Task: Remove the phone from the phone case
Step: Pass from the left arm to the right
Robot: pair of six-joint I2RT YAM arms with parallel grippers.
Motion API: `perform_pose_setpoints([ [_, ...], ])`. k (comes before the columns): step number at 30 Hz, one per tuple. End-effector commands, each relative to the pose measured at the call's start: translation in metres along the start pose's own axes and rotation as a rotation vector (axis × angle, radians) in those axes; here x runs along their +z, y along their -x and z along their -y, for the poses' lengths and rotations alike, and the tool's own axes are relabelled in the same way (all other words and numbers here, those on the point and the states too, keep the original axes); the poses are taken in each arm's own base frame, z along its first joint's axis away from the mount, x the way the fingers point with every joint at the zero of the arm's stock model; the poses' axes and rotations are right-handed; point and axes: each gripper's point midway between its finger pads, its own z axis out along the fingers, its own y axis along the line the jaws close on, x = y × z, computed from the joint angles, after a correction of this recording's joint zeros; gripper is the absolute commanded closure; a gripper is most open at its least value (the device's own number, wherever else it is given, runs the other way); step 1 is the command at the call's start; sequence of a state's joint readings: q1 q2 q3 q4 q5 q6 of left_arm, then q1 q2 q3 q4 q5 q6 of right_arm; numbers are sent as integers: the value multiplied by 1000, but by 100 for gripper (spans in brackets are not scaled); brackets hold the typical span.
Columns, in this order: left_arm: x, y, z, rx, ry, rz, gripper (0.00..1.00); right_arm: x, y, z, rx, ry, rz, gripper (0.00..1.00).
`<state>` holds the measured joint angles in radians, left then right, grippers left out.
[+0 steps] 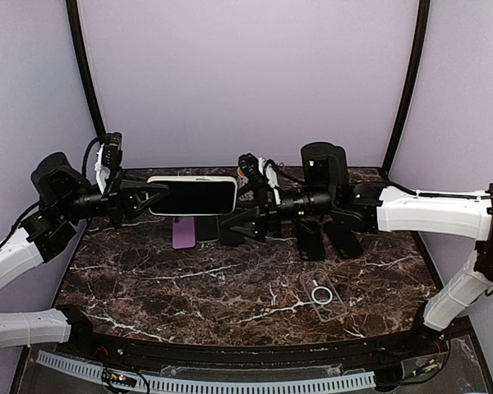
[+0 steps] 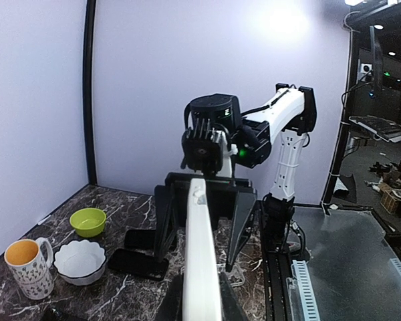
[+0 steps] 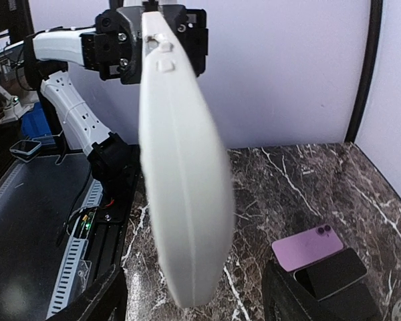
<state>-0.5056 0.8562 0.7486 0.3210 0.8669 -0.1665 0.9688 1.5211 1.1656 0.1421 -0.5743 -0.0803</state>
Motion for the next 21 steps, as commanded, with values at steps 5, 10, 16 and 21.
perform_pose_setpoints([
  [5,-8,29,21,101,-72,104,100,1,43,-22,-68,154,160,49],
  [10,-7,29,19,99,-64,108,100,2,46,-25,-65,168,173,72],
  [16,-7,29,13,98,-31,117,100,5,52,-24,-70,141,197,86],
  [21,-8,32,11,103,-16,128,100,3,63,-27,-68,150,221,64],
])
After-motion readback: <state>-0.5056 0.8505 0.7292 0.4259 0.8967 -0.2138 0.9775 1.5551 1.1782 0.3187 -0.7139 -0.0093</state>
